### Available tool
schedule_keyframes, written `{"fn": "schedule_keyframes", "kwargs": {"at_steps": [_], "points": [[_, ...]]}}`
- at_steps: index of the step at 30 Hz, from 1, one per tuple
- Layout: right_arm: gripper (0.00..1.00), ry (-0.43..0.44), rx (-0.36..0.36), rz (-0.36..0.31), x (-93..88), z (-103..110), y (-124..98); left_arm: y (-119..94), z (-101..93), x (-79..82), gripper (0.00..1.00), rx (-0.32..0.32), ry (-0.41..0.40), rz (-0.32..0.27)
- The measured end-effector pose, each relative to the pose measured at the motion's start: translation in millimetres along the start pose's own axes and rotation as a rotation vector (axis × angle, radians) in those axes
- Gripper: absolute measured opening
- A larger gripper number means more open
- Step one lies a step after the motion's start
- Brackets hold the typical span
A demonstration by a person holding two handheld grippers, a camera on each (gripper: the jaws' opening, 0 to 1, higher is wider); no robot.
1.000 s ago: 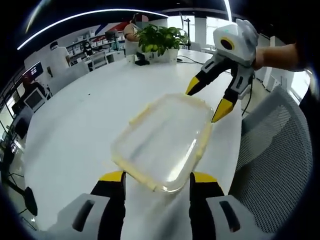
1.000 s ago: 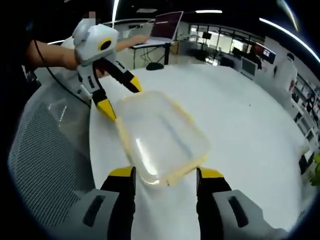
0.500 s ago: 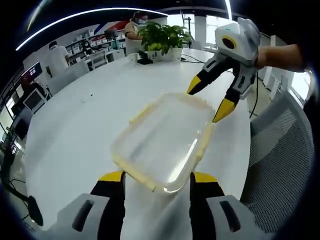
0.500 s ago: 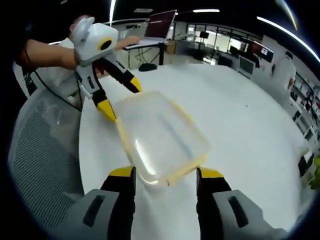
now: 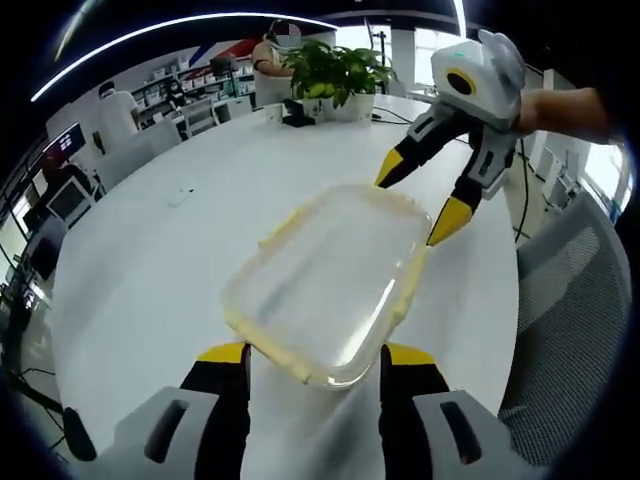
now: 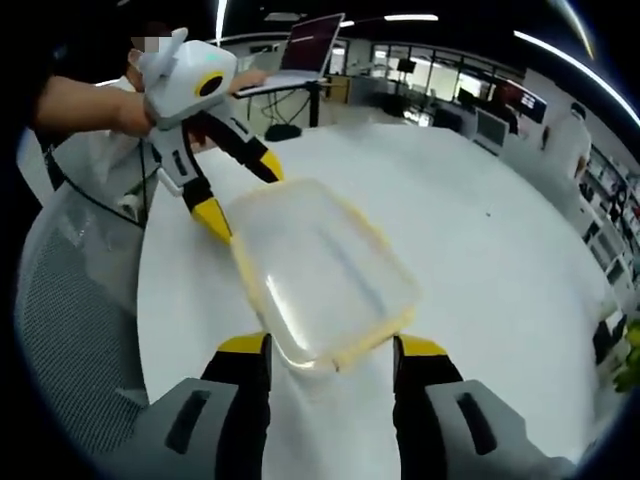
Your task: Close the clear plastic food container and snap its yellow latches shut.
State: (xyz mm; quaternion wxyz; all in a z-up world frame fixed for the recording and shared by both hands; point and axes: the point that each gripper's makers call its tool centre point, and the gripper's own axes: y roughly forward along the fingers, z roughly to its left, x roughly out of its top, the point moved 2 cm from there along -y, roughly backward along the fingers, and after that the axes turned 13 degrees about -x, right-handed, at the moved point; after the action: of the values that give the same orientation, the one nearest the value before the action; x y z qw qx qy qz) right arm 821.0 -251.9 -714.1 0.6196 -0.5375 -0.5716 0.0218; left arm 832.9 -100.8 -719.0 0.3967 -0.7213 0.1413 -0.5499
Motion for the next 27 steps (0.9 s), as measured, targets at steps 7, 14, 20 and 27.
{"fn": "schedule_keyframes", "kwargs": {"at_steps": [7, 14, 20, 27], "points": [[0.45, 0.004, -0.001, 0.005, 2.1, -6.2, 4.4, 2.4, 7.1, 2.8, 0.46, -0.002, 0.008, 0.007], [0.45, 0.013, -0.006, 0.007, 2.5, -9.0, 7.3, 3.7, 11.4, 4.3, 0.46, -0.005, 0.02, 0.021], [0.47, 0.034, -0.016, -0.001, 1.4, -5.9, 1.4, 2.0, 9.3, 2.3, 0.47, -0.021, -0.011, 0.014], [0.53, 0.079, -0.043, -0.028, -5.7, -1.1, -15.5, -9.5, 1.8, -0.8, 0.52, -0.008, -0.023, -0.02]]}}
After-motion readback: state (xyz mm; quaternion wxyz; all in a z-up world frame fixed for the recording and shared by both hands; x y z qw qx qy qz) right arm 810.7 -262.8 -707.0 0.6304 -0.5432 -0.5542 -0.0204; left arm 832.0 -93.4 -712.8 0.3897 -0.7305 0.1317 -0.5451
